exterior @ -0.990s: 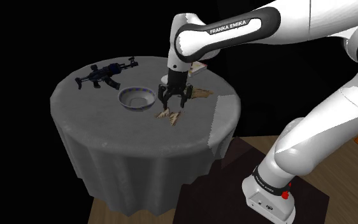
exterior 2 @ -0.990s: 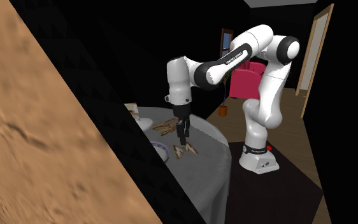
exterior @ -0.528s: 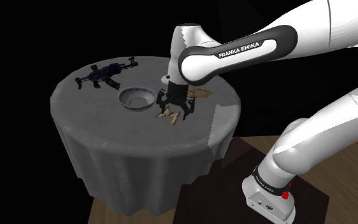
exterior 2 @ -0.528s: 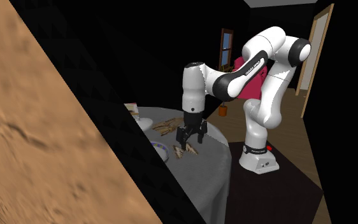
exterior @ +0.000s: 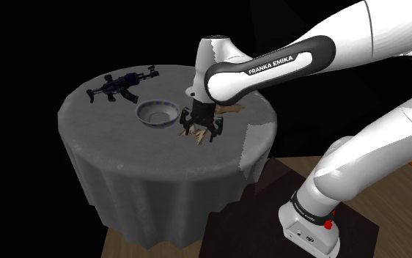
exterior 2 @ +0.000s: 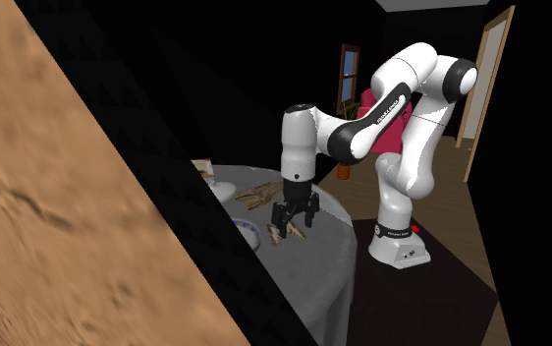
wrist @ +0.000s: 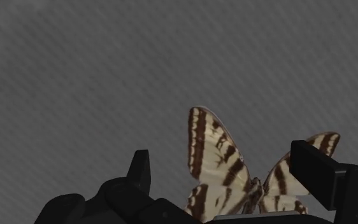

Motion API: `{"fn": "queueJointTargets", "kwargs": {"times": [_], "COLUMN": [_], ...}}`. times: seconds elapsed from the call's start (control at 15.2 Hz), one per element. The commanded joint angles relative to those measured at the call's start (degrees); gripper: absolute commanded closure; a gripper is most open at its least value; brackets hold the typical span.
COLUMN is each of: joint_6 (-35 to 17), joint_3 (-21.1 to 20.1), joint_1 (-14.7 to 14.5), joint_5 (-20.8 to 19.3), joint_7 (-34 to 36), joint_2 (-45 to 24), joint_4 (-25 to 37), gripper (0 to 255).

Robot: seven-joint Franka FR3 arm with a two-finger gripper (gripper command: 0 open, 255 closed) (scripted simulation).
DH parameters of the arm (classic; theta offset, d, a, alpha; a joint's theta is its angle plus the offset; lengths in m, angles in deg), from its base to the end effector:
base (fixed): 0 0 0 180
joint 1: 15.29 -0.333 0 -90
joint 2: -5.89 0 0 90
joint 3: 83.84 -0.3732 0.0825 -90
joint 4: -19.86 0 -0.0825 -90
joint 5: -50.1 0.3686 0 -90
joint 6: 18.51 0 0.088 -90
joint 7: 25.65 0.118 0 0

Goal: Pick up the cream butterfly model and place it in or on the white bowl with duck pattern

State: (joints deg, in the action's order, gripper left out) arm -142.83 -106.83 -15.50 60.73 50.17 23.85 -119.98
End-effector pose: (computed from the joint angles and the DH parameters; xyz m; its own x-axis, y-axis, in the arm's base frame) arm 0.3764 0.1802 0.4636 0.5083 -0.8607 -0.0280 -0.8611 -0.5075 -0.0313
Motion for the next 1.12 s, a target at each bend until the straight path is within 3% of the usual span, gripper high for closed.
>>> {"fn": "queueJointTargets", "kwargs": {"times": [0.0,0.13,0.2,0.79,1.06], "joint_6": [0.0,0.0,0.0,0.0,3.3], "joint_3": [0.0,0.0,0.0,0.0,0.5], "joint_1": [0.0,0.0,0.0,0.0,0.0], "joint_5": [0.0,0.0,0.0,0.0,0.1], "joint_7": [0.0,0.0,0.0,0.0,-0.1], "joint_2": [0.0,0.0,0.0,0.0,1.4], "joint_4": [0.0,0.0,0.0,0.0,2.0], "gripper": [0,0,255,255,255]}}
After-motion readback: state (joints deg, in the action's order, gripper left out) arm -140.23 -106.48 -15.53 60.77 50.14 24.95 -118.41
